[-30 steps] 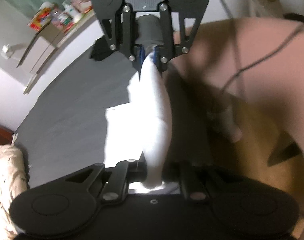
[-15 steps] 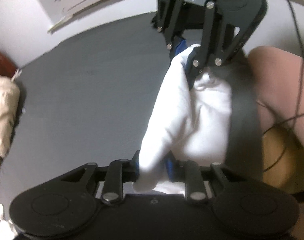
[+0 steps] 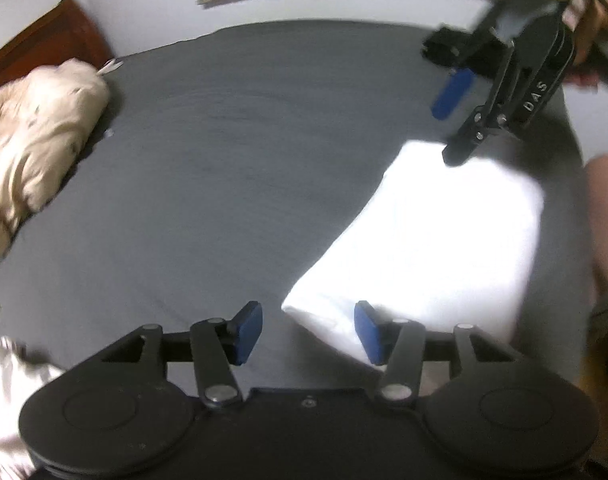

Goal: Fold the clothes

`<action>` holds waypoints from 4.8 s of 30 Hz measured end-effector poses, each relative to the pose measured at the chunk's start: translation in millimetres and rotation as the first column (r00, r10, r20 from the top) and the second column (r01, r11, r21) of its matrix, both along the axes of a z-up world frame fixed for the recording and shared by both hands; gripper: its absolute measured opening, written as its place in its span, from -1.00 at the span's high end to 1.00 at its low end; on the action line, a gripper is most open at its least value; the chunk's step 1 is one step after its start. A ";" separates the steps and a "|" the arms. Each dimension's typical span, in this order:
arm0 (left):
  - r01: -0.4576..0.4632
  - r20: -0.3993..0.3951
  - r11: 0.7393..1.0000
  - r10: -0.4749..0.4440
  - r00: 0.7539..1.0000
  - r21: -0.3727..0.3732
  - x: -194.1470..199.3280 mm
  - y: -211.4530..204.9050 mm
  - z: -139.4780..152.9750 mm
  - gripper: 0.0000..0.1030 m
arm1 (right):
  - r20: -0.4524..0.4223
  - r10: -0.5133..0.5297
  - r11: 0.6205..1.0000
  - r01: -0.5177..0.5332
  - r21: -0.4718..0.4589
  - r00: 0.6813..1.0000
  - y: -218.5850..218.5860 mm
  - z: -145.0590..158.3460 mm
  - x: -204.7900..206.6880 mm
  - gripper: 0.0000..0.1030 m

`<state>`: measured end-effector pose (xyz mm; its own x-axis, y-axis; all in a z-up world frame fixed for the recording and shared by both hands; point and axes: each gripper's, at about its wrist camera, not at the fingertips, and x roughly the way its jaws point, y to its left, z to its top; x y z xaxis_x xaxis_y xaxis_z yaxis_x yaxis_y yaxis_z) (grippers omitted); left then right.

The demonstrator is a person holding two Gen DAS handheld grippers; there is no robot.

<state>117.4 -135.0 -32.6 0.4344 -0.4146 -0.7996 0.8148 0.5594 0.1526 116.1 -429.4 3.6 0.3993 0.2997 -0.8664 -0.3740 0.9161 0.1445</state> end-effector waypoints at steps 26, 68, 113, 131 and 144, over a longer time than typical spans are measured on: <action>-0.235 -0.163 0.948 0.203 0.966 -0.214 5.5 -12.1 -17.3 0.01 | -0.063 -0.309 0.915 0.314 0.255 0.949 1.7 -21.9 20.3 0.93; -0.224 -0.130 0.950 0.200 0.971 -0.215 -3.4 -8.9 -21.0 -0.06 | -0.207 -0.310 0.921 0.348 0.177 0.928 -17.5 -21.6 58.9 -0.22; -0.215 -0.097 0.952 0.198 0.975 -0.217 -108.7 37.8 -16.5 0.22 | 0.035 -0.145 0.952 0.130 0.279 0.989 1.9 -16.8 -132.3 0.94; -0.219 -0.073 0.954 0.208 0.975 -0.204 -111.8 29.6 -15.9 0.88 | 0.268 0.021 0.997 0.002 -0.082 0.963 43.9 -31.0 -161.0 0.93; -0.245 -0.095 0.953 0.232 0.968 -0.178 -109.7 24.6 -21.0 0.87 | 0.241 0.030 0.994 -0.005 -0.107 0.970 48.1 -35.4 -161.8 0.93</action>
